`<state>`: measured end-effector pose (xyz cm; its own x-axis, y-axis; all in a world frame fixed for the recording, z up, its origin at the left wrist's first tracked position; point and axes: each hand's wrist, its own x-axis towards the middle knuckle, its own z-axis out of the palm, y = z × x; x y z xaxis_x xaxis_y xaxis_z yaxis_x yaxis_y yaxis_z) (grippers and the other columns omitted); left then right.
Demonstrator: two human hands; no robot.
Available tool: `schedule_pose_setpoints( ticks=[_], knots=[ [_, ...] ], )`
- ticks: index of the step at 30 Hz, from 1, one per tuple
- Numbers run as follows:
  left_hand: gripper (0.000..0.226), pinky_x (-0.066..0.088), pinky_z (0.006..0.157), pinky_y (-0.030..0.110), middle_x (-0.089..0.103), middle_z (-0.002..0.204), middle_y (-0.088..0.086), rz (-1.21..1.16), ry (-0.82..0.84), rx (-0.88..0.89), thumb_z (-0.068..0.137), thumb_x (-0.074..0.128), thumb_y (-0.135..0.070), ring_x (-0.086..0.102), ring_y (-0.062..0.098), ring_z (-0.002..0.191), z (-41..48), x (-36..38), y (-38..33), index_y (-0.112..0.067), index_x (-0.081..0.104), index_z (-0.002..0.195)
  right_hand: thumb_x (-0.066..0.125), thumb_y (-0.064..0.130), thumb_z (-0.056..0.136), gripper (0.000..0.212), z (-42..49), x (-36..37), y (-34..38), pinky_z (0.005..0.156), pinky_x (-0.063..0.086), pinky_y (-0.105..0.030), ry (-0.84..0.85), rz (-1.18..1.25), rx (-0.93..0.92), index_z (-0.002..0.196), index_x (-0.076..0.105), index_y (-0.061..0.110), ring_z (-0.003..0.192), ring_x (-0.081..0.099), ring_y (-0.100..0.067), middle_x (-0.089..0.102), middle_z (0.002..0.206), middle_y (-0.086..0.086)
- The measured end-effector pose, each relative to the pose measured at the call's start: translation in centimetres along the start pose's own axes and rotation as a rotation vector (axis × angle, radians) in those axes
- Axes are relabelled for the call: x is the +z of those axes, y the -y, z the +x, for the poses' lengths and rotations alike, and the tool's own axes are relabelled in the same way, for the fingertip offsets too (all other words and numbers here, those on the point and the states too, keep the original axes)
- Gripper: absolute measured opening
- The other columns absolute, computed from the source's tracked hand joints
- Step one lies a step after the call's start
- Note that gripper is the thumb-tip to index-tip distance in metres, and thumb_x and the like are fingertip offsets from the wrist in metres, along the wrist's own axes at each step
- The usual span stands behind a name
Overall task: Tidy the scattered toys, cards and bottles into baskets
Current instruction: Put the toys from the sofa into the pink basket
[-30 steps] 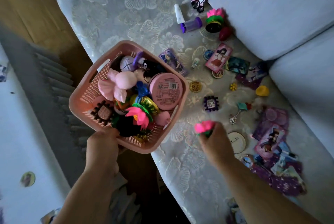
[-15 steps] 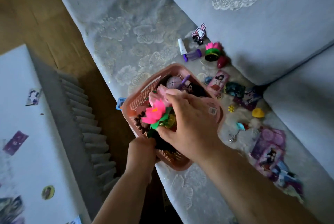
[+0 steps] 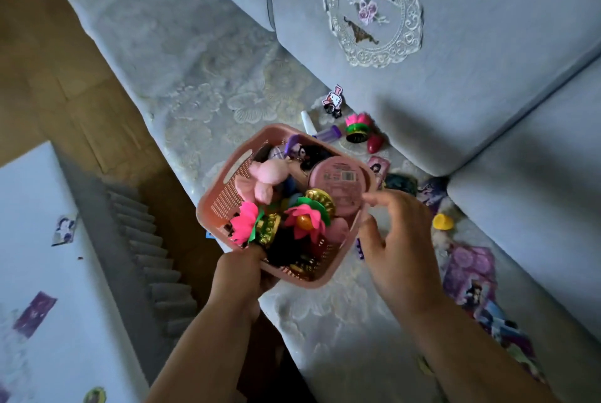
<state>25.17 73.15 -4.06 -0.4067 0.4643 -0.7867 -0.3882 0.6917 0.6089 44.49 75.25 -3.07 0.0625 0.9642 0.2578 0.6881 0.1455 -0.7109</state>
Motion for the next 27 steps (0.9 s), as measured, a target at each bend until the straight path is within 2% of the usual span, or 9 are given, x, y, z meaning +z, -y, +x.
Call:
schedule_pose_setpoints(
  ticks=[2, 4, 7, 10, 15, 19, 21, 24, 27],
  knots=[
    [0.015, 0.054, 0.05, 0.026, 0.066, 0.078, 0.01, -0.058, -0.008, 0.001, 0.091, 0.051, 0.002, 0.065, 0.018, 0.065, 1.5, -0.3, -2.0, -0.003, 0.064, 0.092, 0.058, 0.009, 0.086, 0.022, 0.7, 0.9, -0.6, 0.097, 0.042, -0.03, 0.025, -0.003, 0.056, 0.108, 0.06, 0.01, 0.111, 0.051, -0.027, 0.06, 0.112, -0.007],
    [0.013, 0.053, 0.049, 0.026, 0.065, 0.077, 0.008, -0.101, -0.028, -0.001, 0.091, 0.052, 0.003, 0.064, 0.017, 0.063, 4.2, -0.6, -3.7, -0.004, 0.063, 0.089, 0.06, 0.007, 0.087, 0.022, 1.4, 2.2, -1.3, 0.094, 0.044, -0.038, 0.101, -0.021, 0.164, 0.108, 0.059, 0.012, 0.112, 0.05, -0.026, 0.058, 0.113, -0.006],
    [0.013, 0.054, 0.046, 0.024, 0.063, 0.08, 0.011, -0.145, -0.025, -0.026, 0.092, 0.05, 0.001, 0.062, 0.018, 0.069, 9.6, -0.7, -6.5, -0.003, 0.061, 0.086, 0.057, 0.015, 0.088, 0.023, 1.9, 4.4, -2.6, 0.091, 0.045, -0.037, 0.219, -0.057, 0.39, 0.11, 0.057, 0.02, 0.111, 0.05, -0.02, 0.053, 0.116, 0.0],
    [0.013, 0.056, 0.046, 0.023, 0.063, 0.085, 0.012, -0.193, -0.022, -0.045, 0.093, 0.048, 0.001, 0.063, 0.019, 0.07, 16.6, -0.5, -9.3, -0.002, 0.06, 0.092, 0.057, 0.014, 0.089, 0.02, 2.4, 8.6, -3.9, 0.088, 0.049, -0.04, 0.259, -0.091, 0.567, 0.107, 0.056, 0.022, 0.101, 0.058, -0.019, 0.048, 0.108, 0.003],
    [0.019, 0.056, 0.05, 0.024, 0.066, 0.091, 0.01, -0.19, 0.006, -0.028, 0.095, 0.048, -0.002, 0.066, 0.018, 0.072, 24.0, -0.9, -12.8, -0.005, 0.061, 0.109, 0.062, 0.01, 0.088, 0.021, 2.1, 16.3, -4.6, 0.082, 0.052, -0.035, 0.371, -0.129, 0.657, 0.109, 0.059, 0.014, 0.087, 0.062, -0.018, 0.056, 0.109, -0.005],
    [0.02, 0.055, 0.049, 0.022, 0.066, 0.09, 0.01, -0.215, 0.009, -0.053, 0.096, 0.046, -0.003, 0.065, 0.018, 0.072, 27.4, -0.8, -13.4, -0.005, 0.061, 0.109, 0.059, 0.012, 0.089, 0.023, 2.4, 20.7, -4.2, 0.086, 0.05, -0.041, 0.471, -0.161, 0.674, 0.113, 0.058, 0.013, 0.1, 0.061, -0.023, 0.057, 0.112, -0.007],
    [0.018, 0.055, 0.053, 0.025, 0.067, 0.086, 0.009, -0.216, 0.031, -0.068, 0.096, 0.047, -0.004, 0.065, 0.017, 0.072, 27.8, -0.6, -12.5, -0.006, 0.062, 0.106, 0.057, 0.013, 0.091, 0.024, 2.6, 21.5, -4.4, 0.086, 0.05, -0.038, 0.483, -0.175, 0.7, 0.114, 0.058, 0.014, 0.102, 0.061, -0.022, 0.058, 0.112, -0.006],
    [0.017, 0.055, 0.069, 0.033, 0.065, 0.085, 0.008, -0.204, 0.074, -0.052, 0.098, 0.046, -0.011, 0.064, 0.017, 0.075, 26.7, -0.3, -10.9, -0.011, 0.063, 0.096, 0.055, 0.011, 0.091, 0.023, 3.0, 21.3, -5.2, 0.084, 0.049, -0.033, 0.458, -0.189, 0.762, 0.113, 0.058, 0.015, 0.098, 0.062, -0.021, 0.052, 0.104, 0.0],
    [0.019, 0.055, 0.08, 0.038, 0.067, 0.092, 0.01, -0.166, 0.143, -0.047, 0.096, 0.047, -0.015, 0.065, 0.023, 0.087, 25.1, 0.2, -9.7, -0.011, 0.065, 0.098, 0.056, 0.009, 0.089, 0.022, 3.3, 20.5, -6.7, 0.085, 0.049, -0.032, 0.393, -0.195, 0.8, 0.111, 0.059, 0.013, 0.095, 0.062, -0.021, 0.054, 0.112, -0.007]
  ],
)
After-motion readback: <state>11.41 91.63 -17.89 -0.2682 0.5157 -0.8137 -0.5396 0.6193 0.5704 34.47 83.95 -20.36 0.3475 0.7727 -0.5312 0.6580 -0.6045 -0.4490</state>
